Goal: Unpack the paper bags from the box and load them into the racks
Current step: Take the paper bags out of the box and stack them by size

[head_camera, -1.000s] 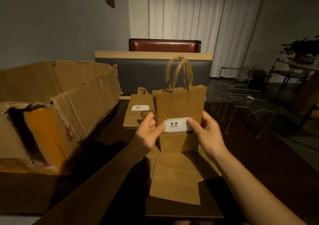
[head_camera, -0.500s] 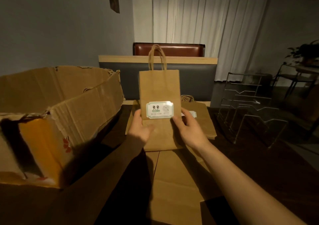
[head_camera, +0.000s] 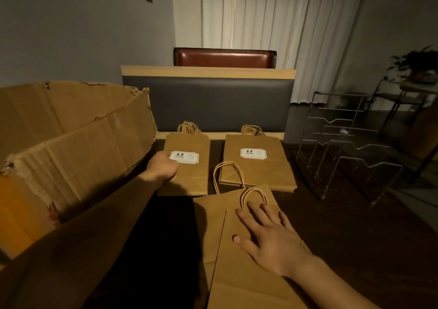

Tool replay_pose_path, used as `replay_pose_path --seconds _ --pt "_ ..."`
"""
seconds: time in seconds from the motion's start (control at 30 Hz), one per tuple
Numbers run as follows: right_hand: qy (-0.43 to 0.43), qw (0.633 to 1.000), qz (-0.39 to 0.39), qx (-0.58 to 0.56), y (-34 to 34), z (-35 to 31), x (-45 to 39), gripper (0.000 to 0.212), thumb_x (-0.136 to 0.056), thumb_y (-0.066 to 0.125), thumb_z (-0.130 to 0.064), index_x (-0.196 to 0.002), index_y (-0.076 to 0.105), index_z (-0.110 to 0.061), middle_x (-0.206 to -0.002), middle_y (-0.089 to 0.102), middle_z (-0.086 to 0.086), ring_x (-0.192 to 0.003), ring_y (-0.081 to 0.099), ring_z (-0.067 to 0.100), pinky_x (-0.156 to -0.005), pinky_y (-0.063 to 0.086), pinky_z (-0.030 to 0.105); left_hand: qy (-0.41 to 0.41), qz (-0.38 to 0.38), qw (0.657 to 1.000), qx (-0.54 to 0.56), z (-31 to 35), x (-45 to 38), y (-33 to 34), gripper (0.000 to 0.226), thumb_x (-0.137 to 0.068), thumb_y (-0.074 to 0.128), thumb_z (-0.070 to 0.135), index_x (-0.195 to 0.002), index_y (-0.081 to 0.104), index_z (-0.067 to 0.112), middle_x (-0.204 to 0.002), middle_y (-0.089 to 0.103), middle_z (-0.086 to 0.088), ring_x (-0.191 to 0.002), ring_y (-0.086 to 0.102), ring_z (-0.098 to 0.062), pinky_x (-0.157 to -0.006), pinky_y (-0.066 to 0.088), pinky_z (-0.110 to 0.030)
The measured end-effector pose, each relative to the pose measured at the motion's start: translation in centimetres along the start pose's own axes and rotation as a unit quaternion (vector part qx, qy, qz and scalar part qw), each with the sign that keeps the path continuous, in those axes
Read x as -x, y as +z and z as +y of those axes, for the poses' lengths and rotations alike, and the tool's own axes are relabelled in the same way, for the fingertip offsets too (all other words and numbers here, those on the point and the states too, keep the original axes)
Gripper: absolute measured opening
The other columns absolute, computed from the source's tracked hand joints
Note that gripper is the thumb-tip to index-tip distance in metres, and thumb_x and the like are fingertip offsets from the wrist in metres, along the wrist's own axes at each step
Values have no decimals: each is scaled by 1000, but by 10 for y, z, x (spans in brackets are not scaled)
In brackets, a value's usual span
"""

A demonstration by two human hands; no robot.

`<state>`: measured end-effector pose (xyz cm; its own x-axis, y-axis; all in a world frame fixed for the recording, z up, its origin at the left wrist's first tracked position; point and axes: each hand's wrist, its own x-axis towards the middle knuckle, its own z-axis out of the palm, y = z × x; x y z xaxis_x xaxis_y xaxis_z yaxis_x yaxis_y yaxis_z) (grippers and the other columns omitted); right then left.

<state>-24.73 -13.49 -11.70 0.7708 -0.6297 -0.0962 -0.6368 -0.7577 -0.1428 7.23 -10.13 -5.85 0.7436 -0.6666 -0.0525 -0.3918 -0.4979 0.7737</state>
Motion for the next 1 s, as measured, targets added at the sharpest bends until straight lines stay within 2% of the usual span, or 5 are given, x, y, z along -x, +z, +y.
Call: replay_pose_path --seconds 0.4,0.53,0.63,0.83,1.0 --pt "15 1000 -13 8 2 -2 3 70 -93 7 -76 -154 -7 -46 -165 -14 -10 -151 -20 18 -121 -8 54 141 70 967 -201 13 65 18 61 -98 55 28 -154 31 23 -167 6 1 -153 -2 -18 -125 10 -42" --pt "14 1000 -7 10 -3 -7 3 73 -93 9 -75 -156 -3 -41 -166 -9 -6 -152 -14 20 -122 -3 55 271 3 945 -184 -4 118 32 59 -99 53 32 -153 32 24 -161 25 5 -148 26 -16 -121 25 -33" --pt "32 996 75 30 -9 -15 12 69 -96 25 -68 -156 16 -35 -167 3 1 -153 7 26 -119 19 54 351 -50 919 -174 -16 149 44 40 -94 54 21 -131 61 8 -119 65 -7 -104 64 -17 -97 53 -33" --pt "144 977 156 7 5 -28 32 49 -100 35 -53 -142 41 -30 -158 23 11 -139 32 32 -108 36 49 -66 -227 963 131 1 171 63 64 -85 69 -1 -143 46 11 -112 62 -6 -94 66 -17 -85 59 -33" --pt "109 967 211 -93 0 -31 32 49 -100 47 -41 -146 39 -27 -162 16 11 -148 24 30 -117 32 46 -97 -241 945 198 -3 186 65 48 -76 75 6 -122 62 5 -102 73 -14 -93 63 -32 -95 52 -49"
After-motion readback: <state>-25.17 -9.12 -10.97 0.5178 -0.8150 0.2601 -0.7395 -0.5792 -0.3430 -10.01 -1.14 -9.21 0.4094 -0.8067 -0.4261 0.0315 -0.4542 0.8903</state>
